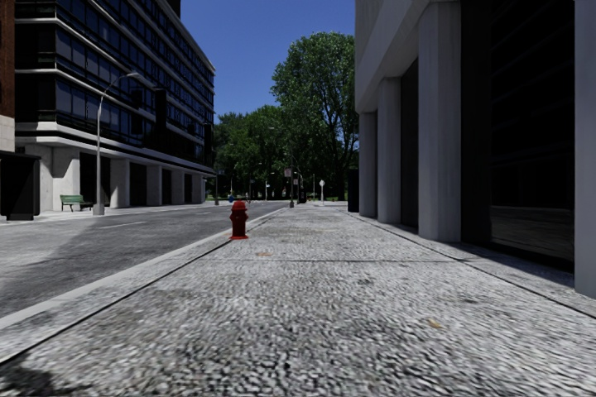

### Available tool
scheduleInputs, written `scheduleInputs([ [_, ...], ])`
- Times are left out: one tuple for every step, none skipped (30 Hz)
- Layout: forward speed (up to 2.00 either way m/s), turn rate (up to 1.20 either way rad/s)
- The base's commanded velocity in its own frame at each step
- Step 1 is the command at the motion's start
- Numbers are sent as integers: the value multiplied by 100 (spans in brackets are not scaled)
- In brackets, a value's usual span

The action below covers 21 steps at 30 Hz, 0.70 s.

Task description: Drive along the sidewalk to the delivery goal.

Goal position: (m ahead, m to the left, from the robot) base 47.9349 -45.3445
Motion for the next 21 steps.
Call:
scheduleInputs([
  [200,0],
  [200,0],
  [200,0],
  [200,0],
  [200,0],
  [200,0],
  [200,0],
  [200,0],
  [200,0],
  [200,0],
  [200,0],
  [200,0],
  [200,0],
  [200,0],
  [200,0],
  [200,0],
  [200,0],
  [200,0],
  [200,0],
  [200,0],
  [200,0],
])
